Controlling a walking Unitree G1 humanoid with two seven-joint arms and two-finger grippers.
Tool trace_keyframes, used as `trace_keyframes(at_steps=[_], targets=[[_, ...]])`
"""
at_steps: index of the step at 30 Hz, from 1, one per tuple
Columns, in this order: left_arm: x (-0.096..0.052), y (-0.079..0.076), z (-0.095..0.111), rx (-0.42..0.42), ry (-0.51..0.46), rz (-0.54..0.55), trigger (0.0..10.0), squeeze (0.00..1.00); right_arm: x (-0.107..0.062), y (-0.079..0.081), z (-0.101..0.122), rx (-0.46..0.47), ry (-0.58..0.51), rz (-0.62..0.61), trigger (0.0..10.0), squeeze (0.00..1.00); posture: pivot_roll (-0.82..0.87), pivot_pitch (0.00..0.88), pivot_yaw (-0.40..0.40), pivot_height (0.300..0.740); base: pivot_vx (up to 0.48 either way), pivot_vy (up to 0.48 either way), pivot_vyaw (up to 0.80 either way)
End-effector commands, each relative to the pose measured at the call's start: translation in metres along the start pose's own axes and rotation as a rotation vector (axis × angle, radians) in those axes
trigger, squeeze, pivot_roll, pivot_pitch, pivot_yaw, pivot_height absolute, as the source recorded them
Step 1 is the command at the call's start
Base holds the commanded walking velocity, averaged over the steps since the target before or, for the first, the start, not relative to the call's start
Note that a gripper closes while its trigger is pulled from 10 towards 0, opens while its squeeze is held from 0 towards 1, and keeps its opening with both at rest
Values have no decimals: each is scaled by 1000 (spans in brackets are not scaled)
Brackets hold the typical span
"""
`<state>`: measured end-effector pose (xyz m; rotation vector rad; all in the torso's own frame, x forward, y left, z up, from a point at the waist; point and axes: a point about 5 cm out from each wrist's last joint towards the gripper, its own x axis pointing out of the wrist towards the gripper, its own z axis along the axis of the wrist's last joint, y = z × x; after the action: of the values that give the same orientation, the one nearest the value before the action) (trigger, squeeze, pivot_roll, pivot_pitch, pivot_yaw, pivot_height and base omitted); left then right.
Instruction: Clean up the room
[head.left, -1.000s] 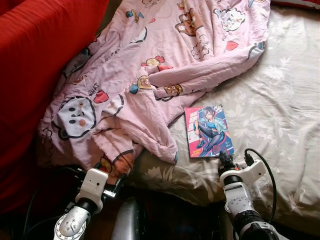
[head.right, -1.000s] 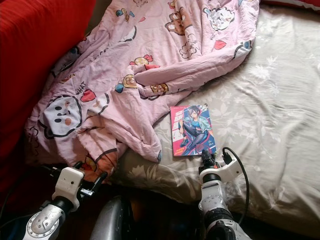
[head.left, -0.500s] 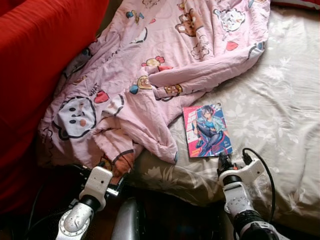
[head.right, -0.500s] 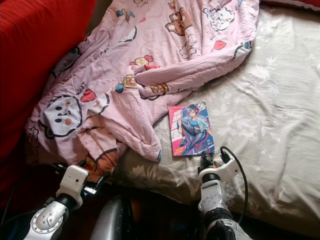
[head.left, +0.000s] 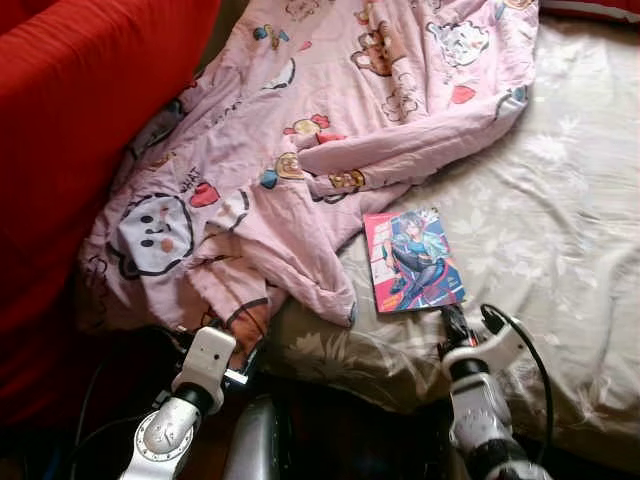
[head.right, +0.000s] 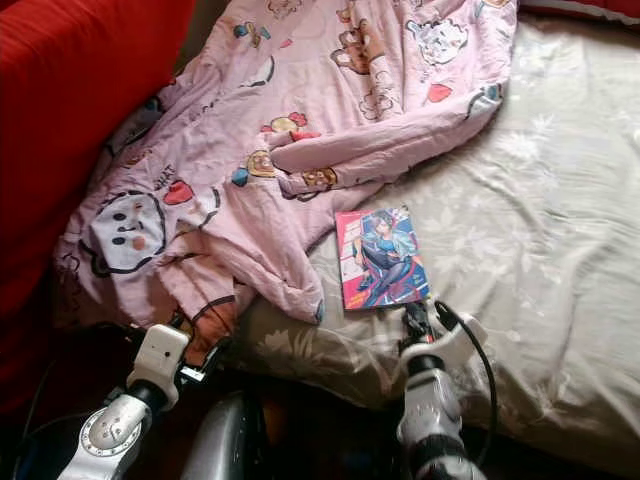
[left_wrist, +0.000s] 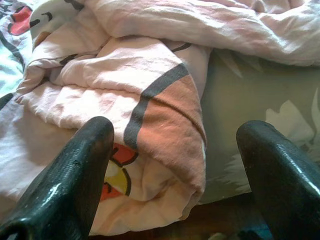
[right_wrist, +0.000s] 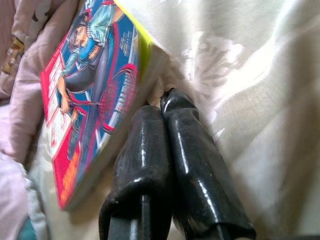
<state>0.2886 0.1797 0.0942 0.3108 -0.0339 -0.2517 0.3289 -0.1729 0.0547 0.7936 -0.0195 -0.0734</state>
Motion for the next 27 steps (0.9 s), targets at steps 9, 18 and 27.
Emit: trace_keyframes(at_steps=[9,18,27], targets=[[-7,-6,-17,-4,47,-7,10000,0,-28,-16,5,-58,-111,-79,0,0,91,318,84,574,0,0,0],[-4,-10,-16,6,38,-21,10000,0,-28,-16,2,-35,-73,-105,4118,0,87,307,77,574,0,0,0],[-4,-9,-17,10,35,-16,10000,0,6,26,12,39,-71,57,10000,1000,100,311,81,574,0,0,0]])
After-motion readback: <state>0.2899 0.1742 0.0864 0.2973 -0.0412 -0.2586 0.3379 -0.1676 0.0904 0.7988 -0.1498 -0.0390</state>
